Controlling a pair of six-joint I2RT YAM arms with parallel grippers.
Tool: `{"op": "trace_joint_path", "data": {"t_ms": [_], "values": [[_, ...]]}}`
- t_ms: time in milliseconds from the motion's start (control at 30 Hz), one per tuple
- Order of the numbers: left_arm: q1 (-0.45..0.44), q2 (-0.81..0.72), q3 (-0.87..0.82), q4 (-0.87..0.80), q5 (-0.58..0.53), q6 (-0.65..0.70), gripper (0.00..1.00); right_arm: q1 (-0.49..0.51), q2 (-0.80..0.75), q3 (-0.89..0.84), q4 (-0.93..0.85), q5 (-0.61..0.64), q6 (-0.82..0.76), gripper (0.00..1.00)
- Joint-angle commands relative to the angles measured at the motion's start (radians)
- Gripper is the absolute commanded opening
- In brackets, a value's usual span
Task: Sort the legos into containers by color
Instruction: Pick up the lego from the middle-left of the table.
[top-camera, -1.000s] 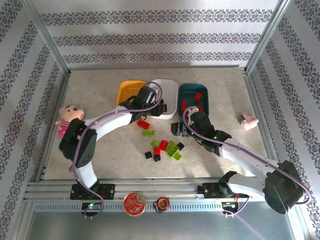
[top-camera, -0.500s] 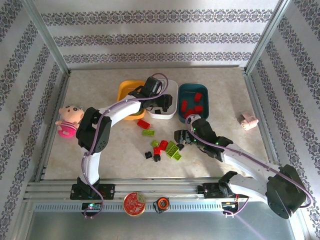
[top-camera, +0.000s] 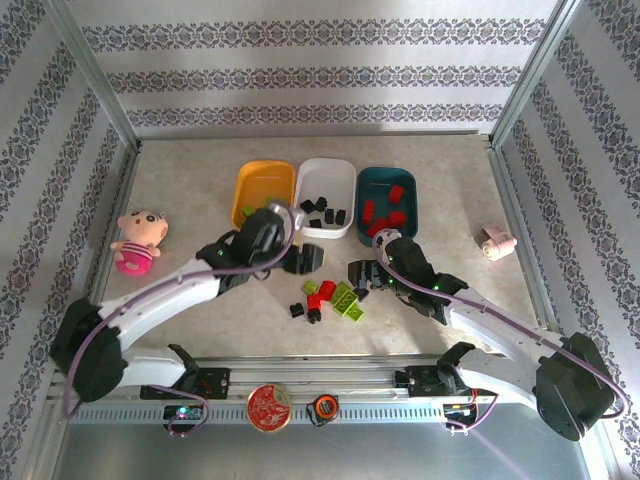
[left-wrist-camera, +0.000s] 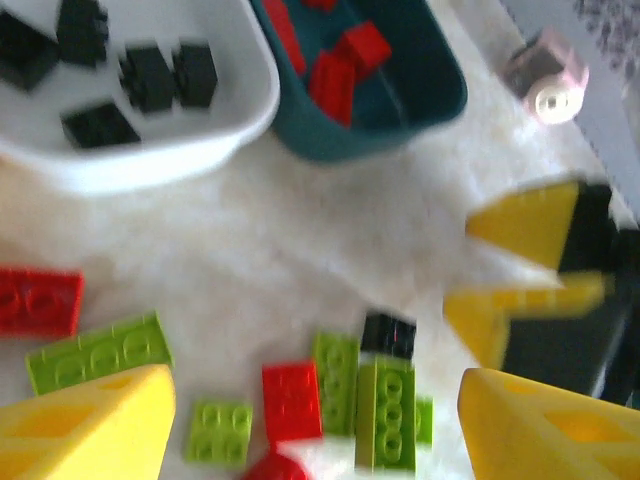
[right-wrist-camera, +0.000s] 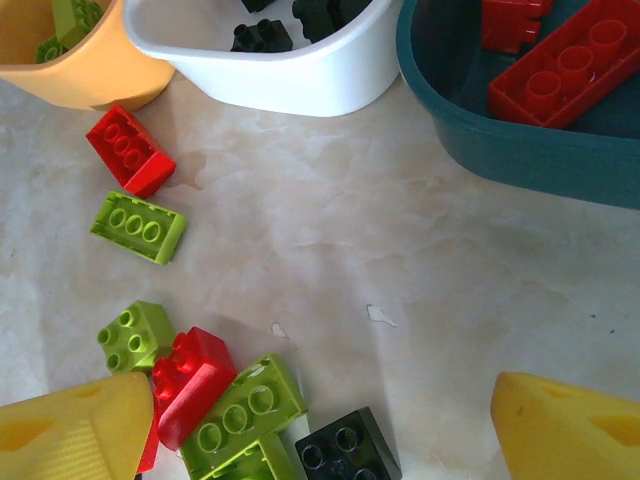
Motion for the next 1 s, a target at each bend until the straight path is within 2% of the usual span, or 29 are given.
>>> {"op": "trace_joint_path", "data": {"t_ms": [0, 167, 300, 433, 633, 967], "values": [[-0.034, -0.087, -0.119, -0.129, -0.041, 0.003, 0.73, 0.013, 0.003, 0.004, 0.005, -0.014, 0.001, 0.88], [-0.119, -0.184, -0.246, -0.189, -0.049, -0.045, 0.71, 0.013, 0.005, 0.004, 0.019, -0.009, 0.005, 0.88], [-0.18, -0.153, -0.277, -0.165, -0.08, -0.061, 0.72, 0.014, 0.02, 0.012, 0.026, -0.013, 0.01, 0.88], [-0.187, -0.076, -0.271, -0.122, -0.098, -0.043, 0.65, 0.015, 0.02, 0.016, 0.026, -0.016, 0.013, 0.88], [-0.19, 0.049, -0.226, -0.072, -0.104, 0.003, 0.64, 0.015, -0.015, 0.01, 0.011, -0.002, 0.015, 0.88], [-0.191, 0.193, -0.179, 0.034, -0.106, 0.067, 0.54, 0.013, -0.026, 0.005, 0.001, 0.003, 0.012, 0.88]]}}
